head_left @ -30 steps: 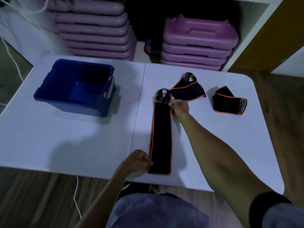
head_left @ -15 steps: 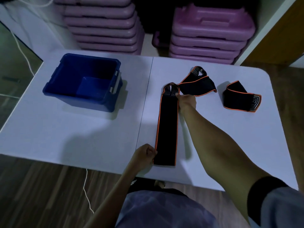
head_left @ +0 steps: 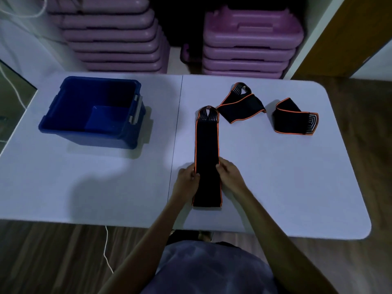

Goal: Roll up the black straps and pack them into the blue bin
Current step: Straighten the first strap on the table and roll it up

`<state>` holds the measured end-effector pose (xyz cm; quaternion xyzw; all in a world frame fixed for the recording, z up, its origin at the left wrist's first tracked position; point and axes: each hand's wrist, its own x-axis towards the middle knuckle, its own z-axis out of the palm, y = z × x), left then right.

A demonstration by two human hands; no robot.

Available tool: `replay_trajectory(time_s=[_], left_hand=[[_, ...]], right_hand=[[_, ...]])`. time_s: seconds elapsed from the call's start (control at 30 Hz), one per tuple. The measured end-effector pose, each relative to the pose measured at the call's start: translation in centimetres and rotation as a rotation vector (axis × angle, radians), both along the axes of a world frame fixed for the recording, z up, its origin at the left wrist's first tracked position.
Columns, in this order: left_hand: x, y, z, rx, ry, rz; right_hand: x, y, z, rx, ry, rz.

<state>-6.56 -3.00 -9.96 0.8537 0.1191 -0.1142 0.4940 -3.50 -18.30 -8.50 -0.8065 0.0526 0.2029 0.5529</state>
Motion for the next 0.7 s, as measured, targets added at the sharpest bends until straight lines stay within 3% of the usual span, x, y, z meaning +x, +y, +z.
replay_trajectory(time_s=[0.23, 0.37, 0.43, 0.5, 0.63, 0.7], left_hand=[[-2.2, 1.4, 0.4, -0.112, -0.018, 0.007], [-3.7, 1.3, 0.7, -0.160, -0.062, -0.142], [-4.1, 1.2, 1.4, -0.165, -0.067, -0.083], [-5.0, 1.6, 1.9, -0.037, -0.137, -0.029], [-6.9, 3.4, 0.6, 0.360, -0.354, -0.428], [-7.1, 3.9, -0.1, 0.444, -0.424, -0.542]], right_hand=[[-2.6, -1.8, -0.8, -0.092, -0.076, -0.030], [-5.1, -1.2, -0.8, 0.037, -0.083, 0.057], [-6.0, -1.2, -1.4, -0.049, -0.139, 0.020], [-7.1, -2.1, -1.0, -0.173, -0.221, 0.030], [-8.4, -4.3, -0.4, -0.455, -0.523, 0.469], [-8.6, -4.8, -1.5, -0.524, -0.624, 0.551]])
